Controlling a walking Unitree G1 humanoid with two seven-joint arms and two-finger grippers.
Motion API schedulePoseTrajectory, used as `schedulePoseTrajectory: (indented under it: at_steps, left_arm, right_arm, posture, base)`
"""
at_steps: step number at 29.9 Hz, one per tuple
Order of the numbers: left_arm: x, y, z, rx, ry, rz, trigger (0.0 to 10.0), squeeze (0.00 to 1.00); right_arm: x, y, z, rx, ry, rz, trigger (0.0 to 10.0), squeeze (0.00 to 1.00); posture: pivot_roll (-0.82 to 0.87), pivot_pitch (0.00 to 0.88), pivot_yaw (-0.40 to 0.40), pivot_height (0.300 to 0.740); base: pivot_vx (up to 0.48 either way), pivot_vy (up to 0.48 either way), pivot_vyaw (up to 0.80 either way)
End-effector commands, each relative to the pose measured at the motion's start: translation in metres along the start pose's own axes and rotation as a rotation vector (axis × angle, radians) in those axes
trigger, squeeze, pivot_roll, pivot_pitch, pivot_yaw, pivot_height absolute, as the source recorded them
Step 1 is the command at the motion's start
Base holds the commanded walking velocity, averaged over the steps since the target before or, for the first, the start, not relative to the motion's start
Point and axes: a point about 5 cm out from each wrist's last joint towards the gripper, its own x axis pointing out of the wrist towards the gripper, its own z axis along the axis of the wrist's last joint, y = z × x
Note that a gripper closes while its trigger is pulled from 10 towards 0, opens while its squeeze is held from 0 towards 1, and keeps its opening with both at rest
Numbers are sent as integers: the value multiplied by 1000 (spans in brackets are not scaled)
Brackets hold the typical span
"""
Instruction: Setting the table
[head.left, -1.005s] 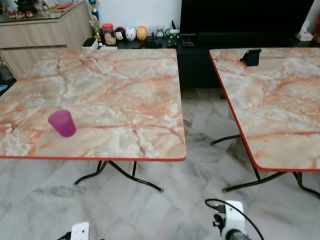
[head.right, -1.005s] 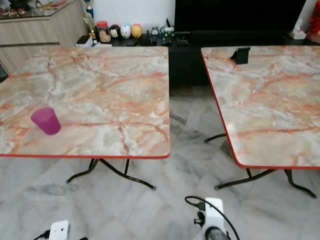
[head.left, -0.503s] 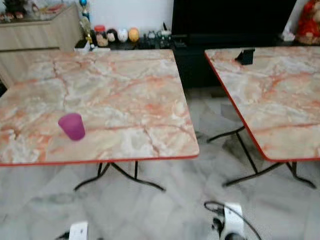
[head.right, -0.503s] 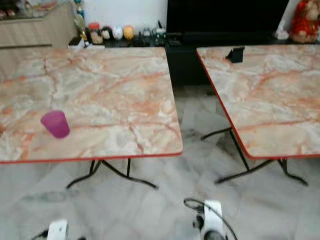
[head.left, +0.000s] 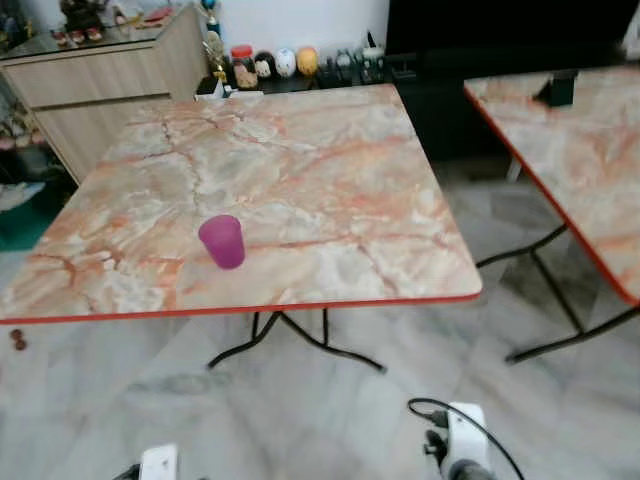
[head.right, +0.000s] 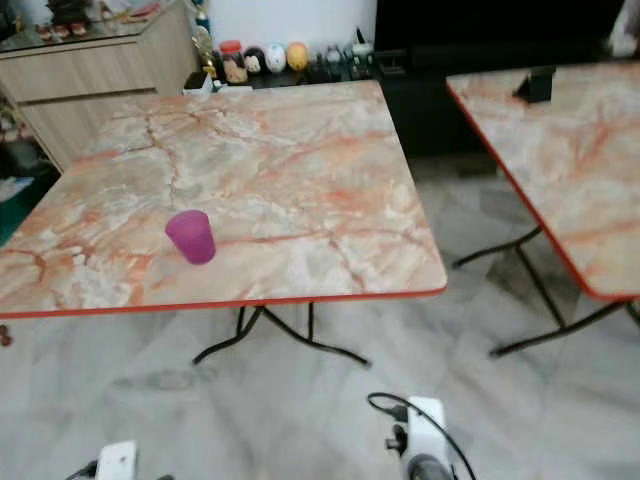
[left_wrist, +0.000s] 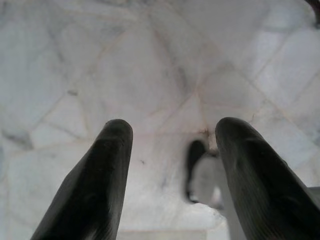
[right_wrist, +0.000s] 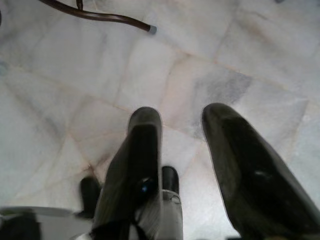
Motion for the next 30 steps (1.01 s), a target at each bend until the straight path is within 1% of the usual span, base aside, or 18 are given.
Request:
schedulePoseTrajectory:
  at_steps: [1, 8, 12, 17, 23, 26, 28, 30]
  left_arm:
    - [-1, 7, 2, 11, -3, 16, 10000, 0]
    - [-1, 7, 2, 10, -5, 15, 10000, 0]
    - [-1, 7, 1, 6, -5, 15, 10000, 0]
    - [-1, 7, 1, 7, -3, 12, 10000, 0]
    - [-1, 7, 2, 12, -5, 14, 10000, 0]
    - [-1, 7, 2, 9, -5, 11, 10000, 0]
    - [-1, 6, 2, 10, -5, 10, 10000, 0]
    - [-1, 6, 2, 9, -5, 9, 10000, 0]
  right_arm:
    - [2, 10, 6, 0, -18, 26, 10000, 0]
    - [1, 9, 5, -1, -18, 28, 10000, 0]
    - [0, 0, 1, 1, -7, 21, 10000, 0]
    - [-1, -4, -1, 6, -2, 19, 10000, 0]
    - [0, -1, 0, 7, -2, 24, 10000, 0]
    - [1, 5, 2, -8, 0, 36, 10000, 0]
    - [1, 6, 2, -8, 2, 36, 10000, 0]
    - [1, 7, 2, -8, 3, 36, 10000, 0]
  posture:
    - [-59, 0, 58, 740]
    - [-58, 0, 56, 740]
    - [-57, 0, 55, 740]
    - [-55, 0, 54, 740]
    - [-58, 0, 55, 740]
    - [-55, 0, 53, 740]
    - [-57, 0, 53, 740]
    - [-57, 0, 53, 740]
  base:
    - [0, 0, 0]
    - [0, 0, 0]
    - [0, 0, 0]
    - [0, 0, 0]
    - [0, 0, 0]
    - [0, 0, 0]
    - [0, 0, 0]
    - [244, 0, 0]
